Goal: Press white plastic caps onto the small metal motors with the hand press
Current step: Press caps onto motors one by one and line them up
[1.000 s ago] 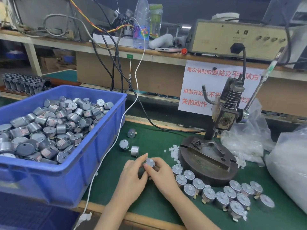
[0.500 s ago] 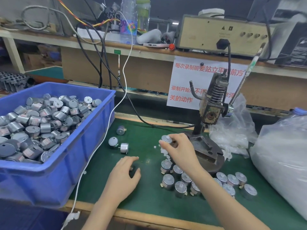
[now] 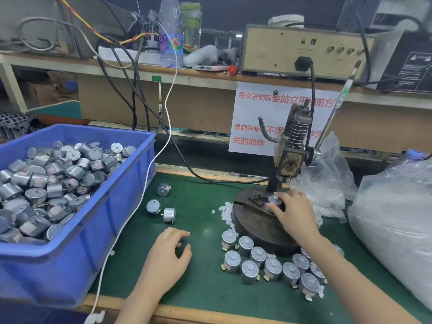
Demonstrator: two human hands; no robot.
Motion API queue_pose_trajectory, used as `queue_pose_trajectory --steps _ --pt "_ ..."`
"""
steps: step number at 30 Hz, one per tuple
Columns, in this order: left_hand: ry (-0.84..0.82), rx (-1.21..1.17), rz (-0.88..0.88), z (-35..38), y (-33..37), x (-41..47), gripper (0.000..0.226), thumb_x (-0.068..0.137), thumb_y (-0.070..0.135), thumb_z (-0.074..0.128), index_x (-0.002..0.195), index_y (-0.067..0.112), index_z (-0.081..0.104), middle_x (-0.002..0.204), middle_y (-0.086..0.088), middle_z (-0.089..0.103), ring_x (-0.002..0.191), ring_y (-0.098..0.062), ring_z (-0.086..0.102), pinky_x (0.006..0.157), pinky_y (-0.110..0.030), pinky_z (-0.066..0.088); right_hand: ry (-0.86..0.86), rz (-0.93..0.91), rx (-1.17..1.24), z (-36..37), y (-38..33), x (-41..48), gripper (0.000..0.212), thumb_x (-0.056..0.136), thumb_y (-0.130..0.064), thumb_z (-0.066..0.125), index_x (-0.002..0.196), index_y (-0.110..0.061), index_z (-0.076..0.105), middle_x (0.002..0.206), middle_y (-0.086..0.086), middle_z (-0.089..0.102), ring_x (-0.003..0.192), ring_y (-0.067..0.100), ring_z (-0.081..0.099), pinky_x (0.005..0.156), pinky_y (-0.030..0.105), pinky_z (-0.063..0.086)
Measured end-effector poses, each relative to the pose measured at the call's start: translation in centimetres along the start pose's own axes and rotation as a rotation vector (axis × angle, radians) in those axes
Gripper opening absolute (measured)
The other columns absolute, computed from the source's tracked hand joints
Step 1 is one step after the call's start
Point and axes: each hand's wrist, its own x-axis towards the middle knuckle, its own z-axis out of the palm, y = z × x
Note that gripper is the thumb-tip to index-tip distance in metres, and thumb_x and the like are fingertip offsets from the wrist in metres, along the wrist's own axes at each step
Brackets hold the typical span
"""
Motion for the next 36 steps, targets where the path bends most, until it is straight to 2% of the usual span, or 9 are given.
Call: queue_pose_trajectory --steps 5,8,11,16,20,23,28,31,36 --pt "-0.001 -0.011 0.012 0.1 -0.1 0.2 0.020 0.085 0.014 0.059 0.104 0.019 0.062 0.091 0.021 0.046 0.083 0.004 0.051 0.071 -0.004 0.035 0.090 0.127 0.134 0.5 -0.7 -0.1 0.051 0.084 -0.039 0.065 0.122 -0.006 0.059 0.121 0.016 0.053 0.112 0.033 0.046 0.093 0.040 0.038" --pt "-0.004 -0.003 0.014 0.1 -0.3 0.2 0.019 0.085 0.013 0.060 0.103 0.018 0.063 0.091 0.022 0.046 0.082 0.005 0.050 0.070 -0.002 0.034 0.066 0.184 0.184 0.8 -1.4 -0.1 0.065 0.085 -0.041 0.063 0.135 -0.005 0.044 0.125 0.018 0.048 0.114 0.034 0.045 0.094 0.041 0.039" --pt "-0.007 -0.007 0.019 0.1 -0.3 0.1 0.019 0.085 0.013 0.060 0.102 0.018 0.063 0.091 0.022 0.046 0.083 0.005 0.051 0.072 -0.001 0.034 0.069 0.243 0.416 0.5 -1.3 0.3 0.079 0.086 -0.040 0.063 0.145 -0.003 0.025 0.137 0.020 0.035 0.124 0.035 0.039 0.103 0.041 0.036" --pt "-0.014 -0.016 0.012 0.3 -0.6 0.3 0.017 0.085 0.013 0.060 0.100 0.022 0.062 0.092 0.022 0.046 0.084 0.005 0.050 0.073 0.000 0.034 0.336 0.410 0.949 -2.6 0.0 1.6 0.056 0.093 -0.013 0.044 0.146 -0.013 0.024 0.142 0.008 0.035 0.119 0.015 0.041 0.095 0.026 0.031" --pt "-0.020 -0.043 -0.002 0.4 -0.5 0.2 0.021 0.084 0.013 0.060 0.092 0.032 0.055 0.091 0.022 0.047 0.085 0.006 0.051 0.072 -0.002 0.035 0.498 0.463 1.205 -8.1 0.4 5.8 0.045 0.097 -0.015 0.037 0.142 -0.013 0.032 0.139 0.003 0.043 0.121 0.012 0.044 0.104 0.029 0.034" --pt "-0.009 -0.050 -0.010 0.2 -0.3 0.3 0.023 0.084 0.012 0.061 0.089 0.033 0.054 0.089 0.019 0.048 0.084 0.005 0.050 0.072 -0.003 0.035 0.472 0.422 1.277 -11.7 0.0 9.1 0.046 0.095 -0.015 0.039 0.141 -0.011 0.034 0.125 -0.005 0.047 0.099 -0.001 0.051 0.082 0.014 0.045" --pt "0.006 -0.076 -0.044 0.0 -0.1 0.5 0.019 0.083 0.005 0.060 0.088 0.024 0.059 0.089 0.013 0.052 0.078 -0.004 0.053 0.068 -0.007 0.036 0.466 0.484 1.521 -14.9 -0.4 11.8 0.030 0.087 -0.003 0.041 0.112 0.004 0.056 0.085 0.003 0.059 0.074 0.010 0.056 0.064 0.019 0.044" --pt "0.040 -0.179 -0.110 -0.2 -0.2 0.8 0.020 0.082 -0.001 0.059 0.085 0.018 0.062 0.089 0.004 0.056 0.073 -0.008 0.055 0.066 -0.006 0.039 0.538 0.397 1.593 -15.1 -0.4 10.0 0.018 0.088 0.000 0.041 0.096 -0.005 0.056 0.078 0.004 0.055 0.062 0.009 0.054 0.065 0.017 0.045" --pt "0.098 -0.308 -0.212 -0.5 -0.8 1.0 0.021 0.084 -0.003 0.056 0.084 0.017 0.065 0.087 0.001 0.061 0.078 -0.013 0.058 0.065 -0.004 0.039 0.665 0.132 1.394 -12.8 -1.9 3.1 0.017 0.087 -0.009 0.044 0.077 -0.021 0.044 0.070 -0.007 0.046 0.068 0.009 0.048 0.076 0.023 0.044"
